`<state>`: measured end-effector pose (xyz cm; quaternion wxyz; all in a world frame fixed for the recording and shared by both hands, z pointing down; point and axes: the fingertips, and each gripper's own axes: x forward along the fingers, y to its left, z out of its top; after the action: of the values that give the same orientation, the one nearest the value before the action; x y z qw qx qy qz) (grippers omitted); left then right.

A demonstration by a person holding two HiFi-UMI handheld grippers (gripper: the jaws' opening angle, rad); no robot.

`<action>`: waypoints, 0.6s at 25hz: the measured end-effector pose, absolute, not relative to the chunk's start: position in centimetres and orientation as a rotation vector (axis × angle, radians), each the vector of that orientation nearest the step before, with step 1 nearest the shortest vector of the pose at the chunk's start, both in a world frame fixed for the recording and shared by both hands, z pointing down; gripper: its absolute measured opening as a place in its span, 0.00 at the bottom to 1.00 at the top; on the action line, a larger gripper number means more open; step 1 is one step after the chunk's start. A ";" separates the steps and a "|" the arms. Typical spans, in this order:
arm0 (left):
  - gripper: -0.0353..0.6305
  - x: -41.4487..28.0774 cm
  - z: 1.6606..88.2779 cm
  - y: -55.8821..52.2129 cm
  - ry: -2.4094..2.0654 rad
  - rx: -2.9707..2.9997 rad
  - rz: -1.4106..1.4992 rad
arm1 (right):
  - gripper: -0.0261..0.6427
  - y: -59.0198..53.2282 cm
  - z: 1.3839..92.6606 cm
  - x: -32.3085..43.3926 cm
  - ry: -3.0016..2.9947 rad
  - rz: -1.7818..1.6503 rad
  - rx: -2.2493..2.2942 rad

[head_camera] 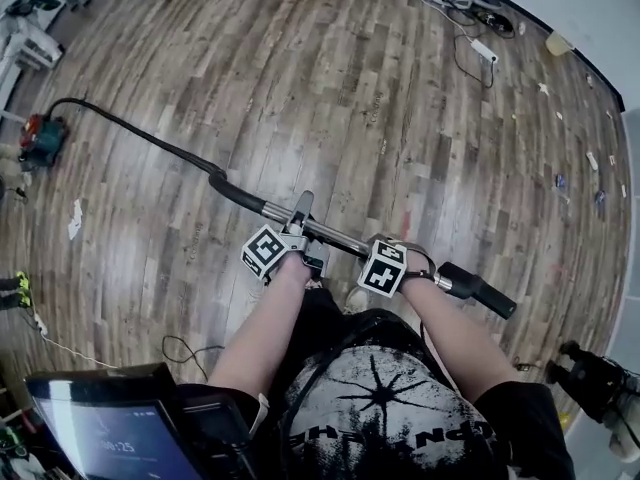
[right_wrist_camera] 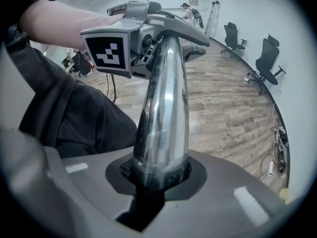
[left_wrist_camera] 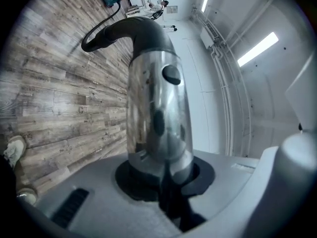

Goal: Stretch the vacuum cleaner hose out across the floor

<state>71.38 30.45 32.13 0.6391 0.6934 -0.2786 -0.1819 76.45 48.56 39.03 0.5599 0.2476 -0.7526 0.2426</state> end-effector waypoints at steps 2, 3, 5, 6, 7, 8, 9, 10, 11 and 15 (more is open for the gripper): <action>0.16 72.4 32.9 30.0 -0.645 1.588 -0.349 | 0.17 47.9 39.3 77.5 -1.755 0.571 0.582; 0.17 72.8 33.4 29.8 -0.639 1.595 -0.309 | 0.17 47.4 39.6 77.9 -1.744 0.564 0.582; 0.21 73.7 34.4 29.3 -0.607 1.621 -0.224 | 0.17 46.2 40.1 78.8 -1.722 0.546 0.583; 0.23 74.0 34.8 29.4 -0.587 1.632 -0.183 | 0.17 45.8 40.4 79.1 -1.711 0.538 0.581; 0.25 74.3 35.2 29.6 -0.569 1.639 -0.145 | 0.17 45.6 40.7 79.4 -1.701 0.532 0.578; 0.26 74.5 35.6 30.0 -0.551 1.647 -0.111 | 0.17 45.6 40.9 79.6 -1.694 0.526 0.572; 0.28 74.7 35.9 30.5 -0.532 1.657 -0.080 | 0.17 45.6 41.1 79.8 -1.689 0.520 0.568; 0.31 74.9 36.1 30.9 -0.513 1.664 -0.053 | 0.17 45.5 41.3 80.1 -1.686 0.514 0.564; 0.32 75.1 36.3 31.3 -0.496 1.666 -0.032 | 0.17 45.4 41.5 80.4 -1.685 0.511 0.562; 0.36 75.6 37.4 33.4 -0.477 1.649 0.035 | 0.17 46.0 42.8 81.4 -1.695 0.544 0.549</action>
<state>75.59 33.38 37.39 0.6534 0.7270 -0.2105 0.0153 81.44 46.00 42.79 0.5967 0.2365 -0.7301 0.2345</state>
